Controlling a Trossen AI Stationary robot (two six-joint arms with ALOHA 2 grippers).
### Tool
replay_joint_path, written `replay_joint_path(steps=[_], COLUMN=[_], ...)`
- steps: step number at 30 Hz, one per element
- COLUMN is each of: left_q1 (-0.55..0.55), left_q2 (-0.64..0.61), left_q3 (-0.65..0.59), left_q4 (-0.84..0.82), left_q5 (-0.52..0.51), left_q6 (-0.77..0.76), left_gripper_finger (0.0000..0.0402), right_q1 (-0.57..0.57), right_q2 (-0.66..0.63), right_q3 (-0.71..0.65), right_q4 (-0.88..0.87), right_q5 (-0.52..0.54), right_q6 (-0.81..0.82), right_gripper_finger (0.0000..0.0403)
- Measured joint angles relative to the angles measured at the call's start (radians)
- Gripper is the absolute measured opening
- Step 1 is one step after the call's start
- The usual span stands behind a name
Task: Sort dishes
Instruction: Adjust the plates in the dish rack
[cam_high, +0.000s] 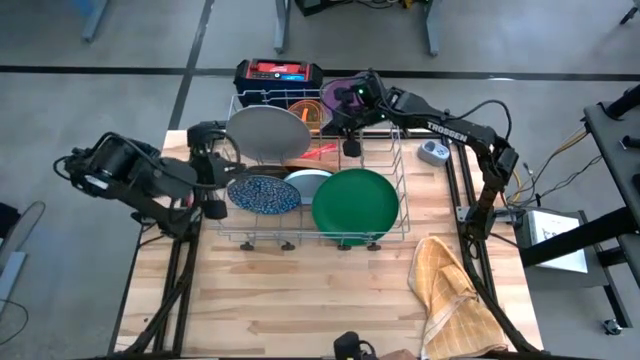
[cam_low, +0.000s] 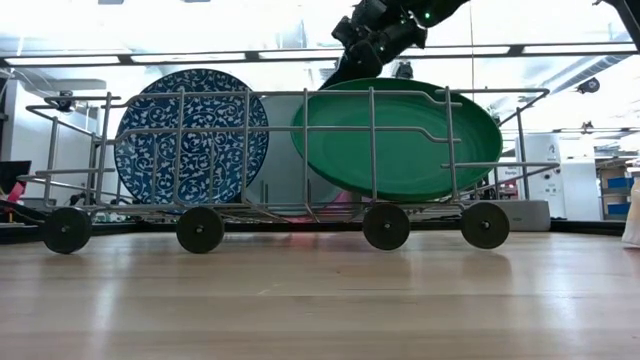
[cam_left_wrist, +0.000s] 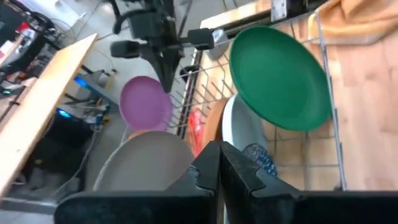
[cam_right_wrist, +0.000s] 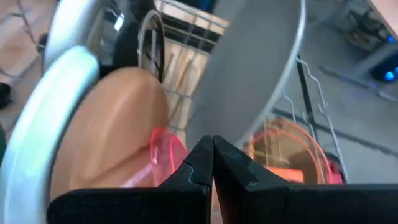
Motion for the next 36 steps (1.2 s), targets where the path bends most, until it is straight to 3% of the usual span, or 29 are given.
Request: replay_joint_path(steps=[5,8,13,17,21,26,36], left_q1=[0.01,0.01,0.054,0.149,0.244,0.343,0.45], left_q2=[-0.144,-0.203,-0.25,-0.257,-0.258,-0.287,-0.327], left_q3=[-0.242,-0.378,-0.572,-0.686,-0.71,-0.68,-0.696], left_q4=[0.26,0.407,0.534,0.618,0.62,0.607,0.498], left_q5=[0.012,0.011,0.015,0.183,0.343,0.348,0.383], left_q6=[0.011,0.018,0.034,0.107,0.219,0.309,0.32], left_gripper_finger=[0.0,0.0,0.0,0.0,0.0,0.0,0.0], right_q1=[-0.007,-0.007,0.02,0.049,0.072,0.111,0.192], right_q2=[-0.003,0.003,0.031,0.063,0.082,0.097,0.169], right_q3=[0.055,0.052,0.037,0.035,0.034,0.035,0.035], right_q4=[-0.061,-0.063,-0.063,-0.04,0.059,0.22,0.303], right_q5=[-0.017,-0.116,-0.158,-0.157,-0.157,-0.118,-0.042], right_q6=[0.003,0.026,0.04,0.052,0.086,0.129,0.098], right_gripper_finger=[0.0,0.0,0.0,0.0,0.0,0.0,0.0])
